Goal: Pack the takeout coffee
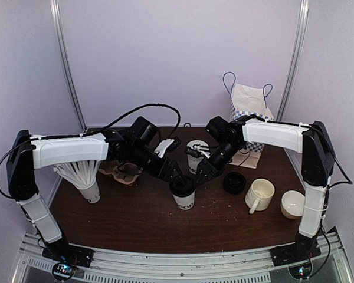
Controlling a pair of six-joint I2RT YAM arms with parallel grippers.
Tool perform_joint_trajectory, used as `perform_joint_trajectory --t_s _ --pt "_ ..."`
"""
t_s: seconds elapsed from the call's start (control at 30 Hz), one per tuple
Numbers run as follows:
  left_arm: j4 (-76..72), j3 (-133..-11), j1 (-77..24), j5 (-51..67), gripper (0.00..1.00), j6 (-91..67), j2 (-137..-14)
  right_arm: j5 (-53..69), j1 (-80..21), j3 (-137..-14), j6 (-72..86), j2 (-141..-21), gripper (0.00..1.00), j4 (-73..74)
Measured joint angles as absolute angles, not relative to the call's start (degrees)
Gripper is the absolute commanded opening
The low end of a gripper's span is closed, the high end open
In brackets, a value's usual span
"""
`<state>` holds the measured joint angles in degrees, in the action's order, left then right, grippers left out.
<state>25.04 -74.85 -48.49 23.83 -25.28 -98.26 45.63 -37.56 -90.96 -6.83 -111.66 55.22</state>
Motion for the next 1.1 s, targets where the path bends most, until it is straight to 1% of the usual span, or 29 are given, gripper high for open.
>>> perform_joint_trajectory --t_s 0.23,0.47,0.6,0.8,1.1 --pt "23.70 -74.89 -48.14 23.77 0.56 -27.53 -98.78 43.90 -37.17 -90.80 -7.60 -111.66 0.50 55.40" --pt "22.37 -74.91 -47.00 24.73 0.50 -29.74 -101.03 43.62 -36.86 -90.48 -7.77 -111.26 0.52 55.37" --pt "22.33 -74.89 -46.94 24.73 0.43 -30.13 -102.43 44.56 -36.86 -88.51 -7.57 -109.58 0.54 54.83" --pt "20.21 -74.89 -46.46 26.74 0.38 -30.81 -103.74 48.34 -36.86 -85.95 -6.68 -108.97 0.54 54.33" --pt "19.18 -74.78 -46.26 27.22 0.33 -31.22 -104.07 53.98 -36.86 -83.96 -3.07 -109.75 0.52 51.57"
